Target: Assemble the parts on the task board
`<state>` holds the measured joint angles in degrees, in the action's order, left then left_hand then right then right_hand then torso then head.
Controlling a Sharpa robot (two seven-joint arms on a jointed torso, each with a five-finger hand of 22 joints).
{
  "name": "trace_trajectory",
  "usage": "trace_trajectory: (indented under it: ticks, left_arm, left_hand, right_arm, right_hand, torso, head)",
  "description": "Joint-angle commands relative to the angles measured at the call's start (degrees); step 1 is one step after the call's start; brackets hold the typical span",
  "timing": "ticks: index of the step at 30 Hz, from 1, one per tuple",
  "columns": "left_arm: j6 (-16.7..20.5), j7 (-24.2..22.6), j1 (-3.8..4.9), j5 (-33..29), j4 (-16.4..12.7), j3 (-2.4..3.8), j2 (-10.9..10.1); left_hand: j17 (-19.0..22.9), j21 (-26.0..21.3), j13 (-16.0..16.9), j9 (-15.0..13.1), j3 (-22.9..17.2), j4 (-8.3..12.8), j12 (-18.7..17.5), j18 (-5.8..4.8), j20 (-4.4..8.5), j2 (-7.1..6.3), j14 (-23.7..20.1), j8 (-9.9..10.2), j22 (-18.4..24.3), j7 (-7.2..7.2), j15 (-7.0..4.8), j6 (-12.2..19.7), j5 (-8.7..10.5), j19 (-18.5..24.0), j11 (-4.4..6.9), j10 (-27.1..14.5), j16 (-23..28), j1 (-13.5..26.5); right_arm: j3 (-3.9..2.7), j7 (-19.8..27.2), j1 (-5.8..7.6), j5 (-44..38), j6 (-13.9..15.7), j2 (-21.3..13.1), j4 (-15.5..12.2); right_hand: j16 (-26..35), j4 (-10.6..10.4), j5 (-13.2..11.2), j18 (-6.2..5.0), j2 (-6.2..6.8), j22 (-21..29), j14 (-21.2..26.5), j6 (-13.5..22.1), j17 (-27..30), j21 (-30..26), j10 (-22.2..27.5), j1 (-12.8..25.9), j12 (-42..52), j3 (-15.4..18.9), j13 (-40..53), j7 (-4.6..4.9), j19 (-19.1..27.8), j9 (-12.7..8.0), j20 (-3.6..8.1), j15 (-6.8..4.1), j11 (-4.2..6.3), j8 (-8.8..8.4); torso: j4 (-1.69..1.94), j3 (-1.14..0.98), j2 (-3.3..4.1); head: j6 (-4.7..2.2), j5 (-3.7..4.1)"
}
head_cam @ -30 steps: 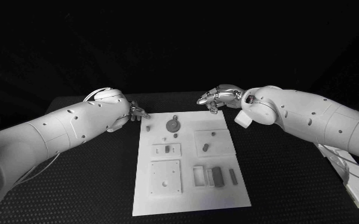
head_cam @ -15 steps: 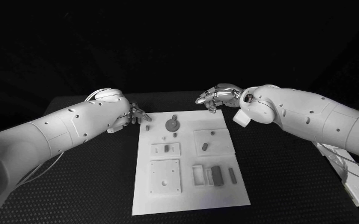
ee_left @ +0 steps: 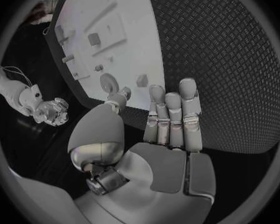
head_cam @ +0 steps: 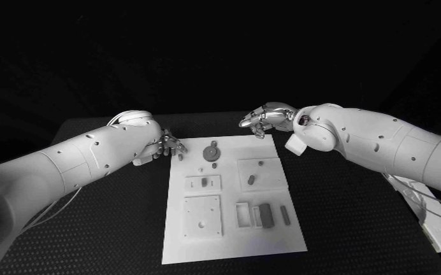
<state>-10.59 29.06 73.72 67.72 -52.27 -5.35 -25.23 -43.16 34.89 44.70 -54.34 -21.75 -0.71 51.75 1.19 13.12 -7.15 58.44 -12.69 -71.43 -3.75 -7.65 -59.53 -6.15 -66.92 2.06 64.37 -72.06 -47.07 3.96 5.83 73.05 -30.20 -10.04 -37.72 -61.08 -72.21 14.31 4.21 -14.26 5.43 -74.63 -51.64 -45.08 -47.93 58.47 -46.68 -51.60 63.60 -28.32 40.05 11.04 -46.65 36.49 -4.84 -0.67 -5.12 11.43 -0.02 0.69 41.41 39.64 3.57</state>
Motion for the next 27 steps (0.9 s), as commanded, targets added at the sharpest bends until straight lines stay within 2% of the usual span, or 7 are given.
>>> trace_trajectory:
  ticks: [1, 8, 11, 27]
  left_arm:
    - [-1.6, -0.2, -0.03, -0.6, 0.0, 0.0, 0.2]
    - [-1.4, -0.4, -0.44, -0.6, 0.4, -0.06, 0.5]
    - [-1.3, -0.5, -0.62, -0.6, 0.6, -0.07, 0.6]
    - [-0.9, -0.8, -0.85, -0.7, 1.6, -0.08, 1.2]
  left_hand:
    - [-0.1, -0.1, 0.1, 0.1, 0.5, 0.0, 0.2, 2.07, -0.08, 0.73, -0.3, -0.3, -0.1, -0.35, 0.05, 0.1, -0.37, 0.4, 0.08, -0.4, -0.1, -0.2]
    - [-0.1, -0.2, 0.1, 0.2, 0.9, 0.3, 0.2, 2.06, -0.09, 1.3, -0.3, -0.5, -0.2, -0.34, 0.04, 0.1, -0.56, 0.4, 0.09, -0.5, -0.1, -0.6]
    - [-0.1, -0.2, 0.1, 0.3, 1.0, 0.3, 0.2, 2.04, -0.11, 1.45, -0.4, -0.5, -0.2, -0.35, 0.06, 0.2, -0.58, 0.5, 0.07, -0.6, 0.0, -0.6]
    - [-0.1, -0.4, 0.0, 0.6, 1.6, 0.6, 0.1, 2.01, -0.14, 2.44, -0.5, -0.7, -0.4, -0.39, 0.1, 0.3, -0.85, 0.6, 0.03, -0.7, 0.0, -1.0]
  right_arm:
    - [-0.02, 0.5, -0.03, -0.2, -0.4, 0.0, -0.1]
    - [-0.02, 0.5, -0.03, -0.2, -0.4, 0.0, -0.1]
    - [-0.02, 0.5, -0.03, -0.2, -0.4, 0.1, 0.0]
    - [-0.02, 0.5, -0.03, -0.2, -0.5, 0.2, -0.1]
  right_hand:
    - [-0.3, -0.2, -0.3, -0.74, -0.01, 0.1, 0.4, 0.0, 0.0, -0.3, 0.3, 0.2, 0.2, 0.0, -0.1, 0.3, -0.4, -0.1, -0.22, -0.05, 0.01, -0.24]
    - [-0.3, -0.2, -0.3, -0.74, -0.01, 0.0, 0.4, 0.0, 0.1, -0.3, 0.3, 0.2, 0.2, 0.0, -0.1, 0.3, -0.4, -0.1, -0.22, -0.05, 0.01, -0.24]
    - [-0.3, -0.2, -0.3, -0.74, -0.02, 0.0, 0.4, 0.0, 0.1, -0.3, 0.3, 0.2, 0.2, 0.0, -0.1, 0.3, -0.4, -0.1, -0.22, -0.05, 0.01, -0.24]
    - [-0.3, -0.2, -0.3, -0.74, -0.04, 0.0, 0.4, 0.0, 0.1, -0.3, 0.3, 0.2, 0.2, 0.0, -0.1, 0.31, -0.4, -0.1, -0.22, -0.05, 0.01, -0.24]
  torso:
    - [0.01, -0.02, 0.02]
    - [0.01, 0.03, 0.03]
    - [0.04, 0.03, 0.01]
    - [-0.03, -0.02, -0.01]
  head:
    - [0.1, -0.11]
    - [0.2, -0.17]
    - [-0.01, -0.02]
    - [-0.06, -0.2]
